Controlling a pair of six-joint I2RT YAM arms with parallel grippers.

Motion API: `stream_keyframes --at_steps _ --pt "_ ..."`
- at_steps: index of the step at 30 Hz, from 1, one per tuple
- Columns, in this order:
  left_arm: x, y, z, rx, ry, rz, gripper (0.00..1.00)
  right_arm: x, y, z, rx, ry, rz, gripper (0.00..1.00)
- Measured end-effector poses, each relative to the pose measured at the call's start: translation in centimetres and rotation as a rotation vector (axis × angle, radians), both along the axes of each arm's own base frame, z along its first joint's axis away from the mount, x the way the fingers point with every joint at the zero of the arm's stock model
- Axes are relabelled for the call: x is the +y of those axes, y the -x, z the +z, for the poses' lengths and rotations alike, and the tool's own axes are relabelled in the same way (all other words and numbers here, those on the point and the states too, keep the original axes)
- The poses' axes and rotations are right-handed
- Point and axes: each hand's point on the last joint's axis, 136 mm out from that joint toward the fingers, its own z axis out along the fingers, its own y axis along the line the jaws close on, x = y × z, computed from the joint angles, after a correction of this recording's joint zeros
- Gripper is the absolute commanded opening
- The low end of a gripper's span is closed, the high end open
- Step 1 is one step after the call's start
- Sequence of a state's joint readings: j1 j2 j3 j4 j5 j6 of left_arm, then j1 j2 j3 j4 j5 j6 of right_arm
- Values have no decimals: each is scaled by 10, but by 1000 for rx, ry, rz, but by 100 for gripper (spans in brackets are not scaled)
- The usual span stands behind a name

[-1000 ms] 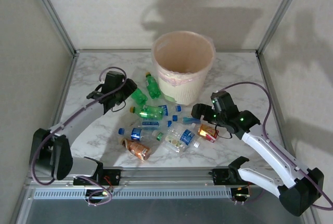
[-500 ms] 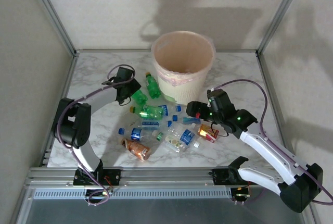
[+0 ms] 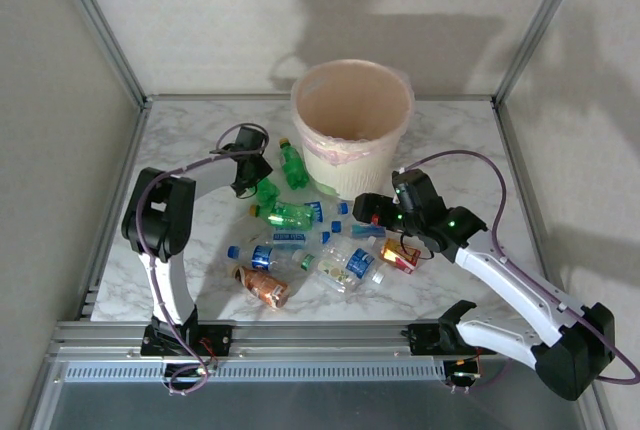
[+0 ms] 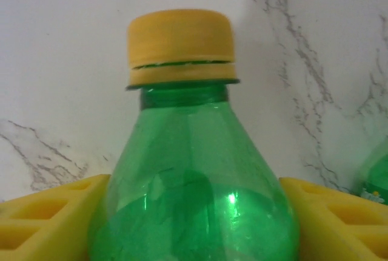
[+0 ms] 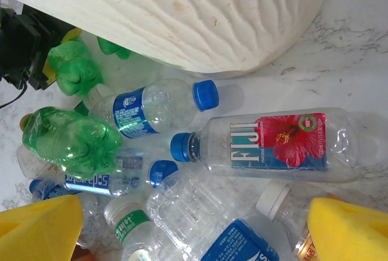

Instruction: Put the plastic bottles in the bin

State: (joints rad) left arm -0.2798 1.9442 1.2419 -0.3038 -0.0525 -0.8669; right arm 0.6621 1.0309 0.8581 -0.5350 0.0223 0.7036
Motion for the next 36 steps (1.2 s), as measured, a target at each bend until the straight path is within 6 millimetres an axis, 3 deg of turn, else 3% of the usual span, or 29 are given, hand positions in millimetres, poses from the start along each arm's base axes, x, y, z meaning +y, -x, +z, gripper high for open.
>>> stream_keyframes --at_steps 6,14,18,20,27,36 --pt "3 -1 1 -1 -19 10 56 0 1 1 -2 1 2 95" --pt "15 -5 6 -13 -53 37 51 6 -4 22 -40 -29 5 95" --pt "27 -8 21 -36 -59 65 49 11 -5 35 -62 -49 20 95" --pt "30 -11 39 -71 -50 76 48 17 -3 43 -77 -66 42 95" --pt "29 -19 134 -271 34 77 46 48 4 85 -151 -183 152 95" --pt "-13 -1 246 -507 331 -63 49 105 -3 148 -256 -322 303 99"
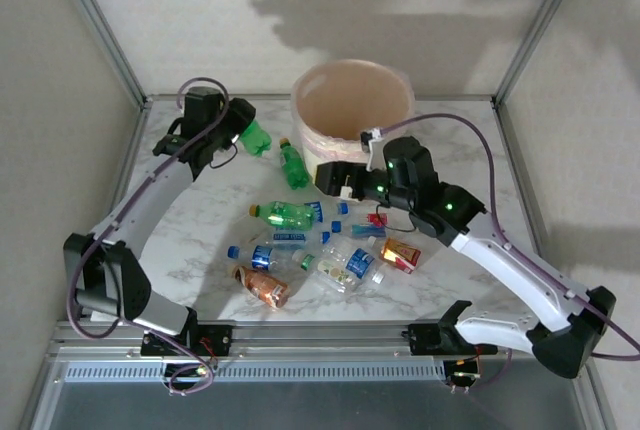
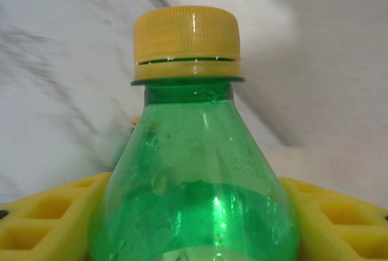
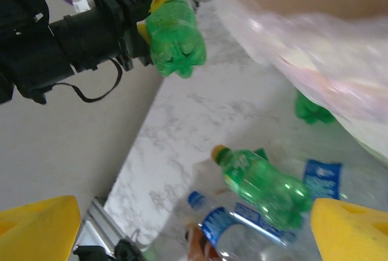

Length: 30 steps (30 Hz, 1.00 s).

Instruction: Put the plastic bottles in the bin

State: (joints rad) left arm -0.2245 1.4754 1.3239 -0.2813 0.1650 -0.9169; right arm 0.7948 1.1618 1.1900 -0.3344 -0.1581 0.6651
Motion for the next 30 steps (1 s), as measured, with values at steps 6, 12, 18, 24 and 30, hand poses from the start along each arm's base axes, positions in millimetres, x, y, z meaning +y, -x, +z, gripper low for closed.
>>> stream_keyframes --at_steps 6,12,18,24,30 --pt "-37 14 70 -167 181 -165 49 35 -20 35 -44 -65 59 99" --pt "-81 35 112 -272 287 -353 49 61 -34 59 -73 -100 110 99" --pt "-108 50 129 -305 360 -463 49 67 -42 72 -93 -108 107 99" --pt "-123 60 146 -344 426 -530 49 72 -48 72 -94 -96 101 98" --pt "-133 70 152 -359 461 -578 49 76 -52 72 -93 -91 103 93"
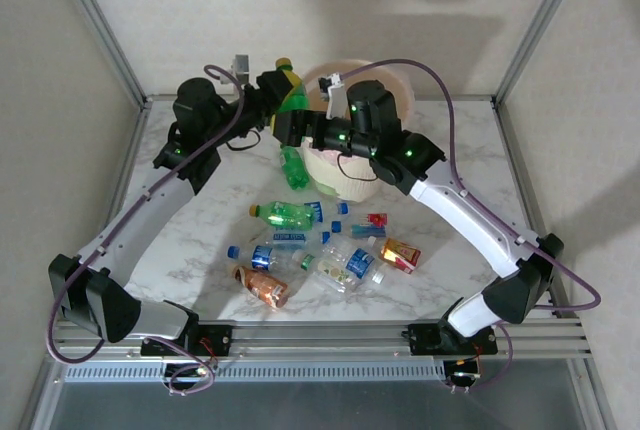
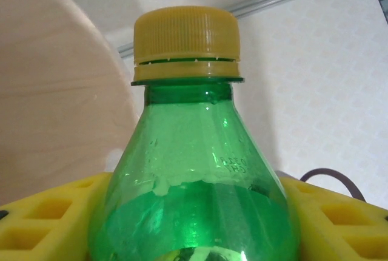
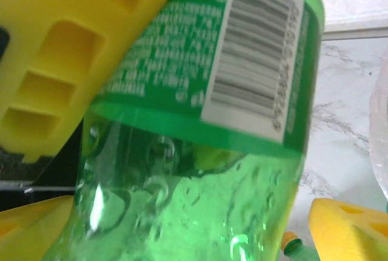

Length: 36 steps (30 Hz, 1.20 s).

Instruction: Put the plastic bottles in the bin

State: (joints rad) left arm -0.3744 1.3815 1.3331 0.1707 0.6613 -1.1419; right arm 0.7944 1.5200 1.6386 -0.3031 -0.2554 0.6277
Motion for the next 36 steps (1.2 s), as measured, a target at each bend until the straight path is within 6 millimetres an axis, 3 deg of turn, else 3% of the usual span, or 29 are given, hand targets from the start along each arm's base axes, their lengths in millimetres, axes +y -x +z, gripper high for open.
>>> stream_keyframes --at_steps 4,12,15,17,21,27,31,36 --pt "0 1 0 -1 8 -1 49 0 0 2 -6 -1 2 88" --pt "0 1 0 -5 16 3 50 3 4 6 -15 -22 21 65" --pt "0 1 0 -9 17 2 53 2 4 7 -12 -29 19 62" --pt "0 1 0 -11 17 2 61 1 5 8 -12 -30 18 62" --pt "1 0 1 -6 21 11 99 1 4 7 -13 -27 14 60" --pt "14 -11 -3 6 6 73 100 -7 -4 -1 -4 10 -36 61" --pt "40 -22 -1 10 -7 159 100 -30 -22 -2 4 57 -127 60" --pt "78 -30 -3 8 -129 338 100 -89 -68 21 -20 107 -336 59"
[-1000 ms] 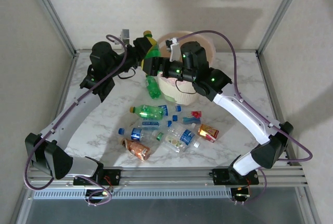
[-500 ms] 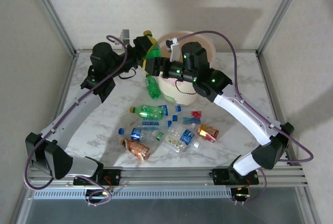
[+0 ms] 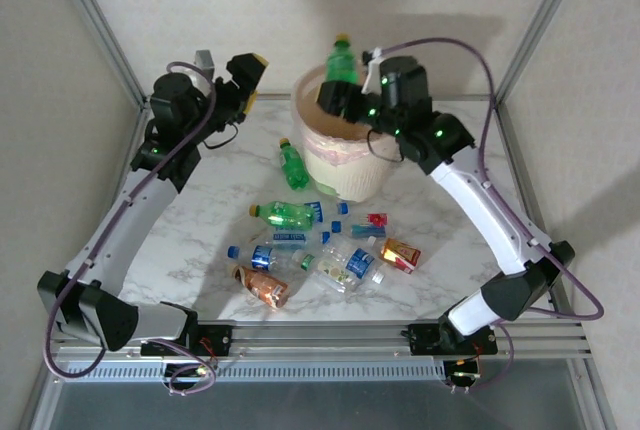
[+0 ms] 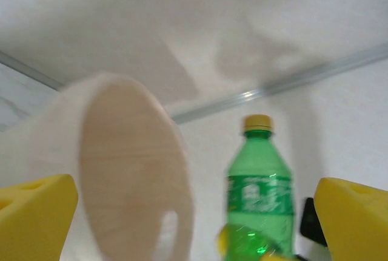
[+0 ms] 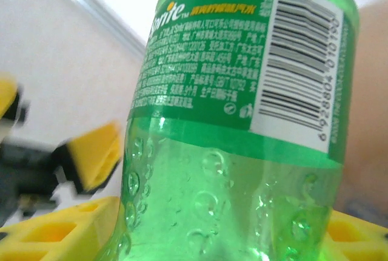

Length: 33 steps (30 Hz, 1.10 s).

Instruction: Put the plastic bottles in the bin

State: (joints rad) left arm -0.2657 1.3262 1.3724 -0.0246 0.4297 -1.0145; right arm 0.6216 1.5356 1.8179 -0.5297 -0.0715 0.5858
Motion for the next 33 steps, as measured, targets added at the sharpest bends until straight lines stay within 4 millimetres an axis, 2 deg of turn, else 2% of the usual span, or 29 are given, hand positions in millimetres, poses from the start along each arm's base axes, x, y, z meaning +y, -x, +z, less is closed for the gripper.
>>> stream_keyframes --at_steps 2,4,7,11,14,16,18,22,29,33 --pt "13 0 -9 21 -63 67 100 -17 -14 6 -17 29 -64 59" --pt "24 -1 -22 54 -124 119 99 -25 -24 4 -16 68 -103 59" --pt "36 -2 -48 113 -201 175 97 -26 -37 -16 17 144 -128 61" --pt "45 5 -98 222 -279 195 92 -26 -51 -55 85 245 -139 64" --pt "48 10 -130 294 -314 196 91 -28 -57 -76 120 303 -147 71" --pt "50 13 -145 330 -328 197 90 -30 -57 -81 130 329 -152 80" --pt "51 16 -156 357 -339 197 91 -33 -57 -82 130 340 -161 87" --pt "53 17 -161 368 -347 206 93 -37 -57 -78 113 354 -173 93" --pt "55 14 -165 375 -353 216 91 -43 -48 -59 76 328 -176 90" --pt "52 6 -181 407 -356 217 87 -50 -22 -42 29 285 -163 87"
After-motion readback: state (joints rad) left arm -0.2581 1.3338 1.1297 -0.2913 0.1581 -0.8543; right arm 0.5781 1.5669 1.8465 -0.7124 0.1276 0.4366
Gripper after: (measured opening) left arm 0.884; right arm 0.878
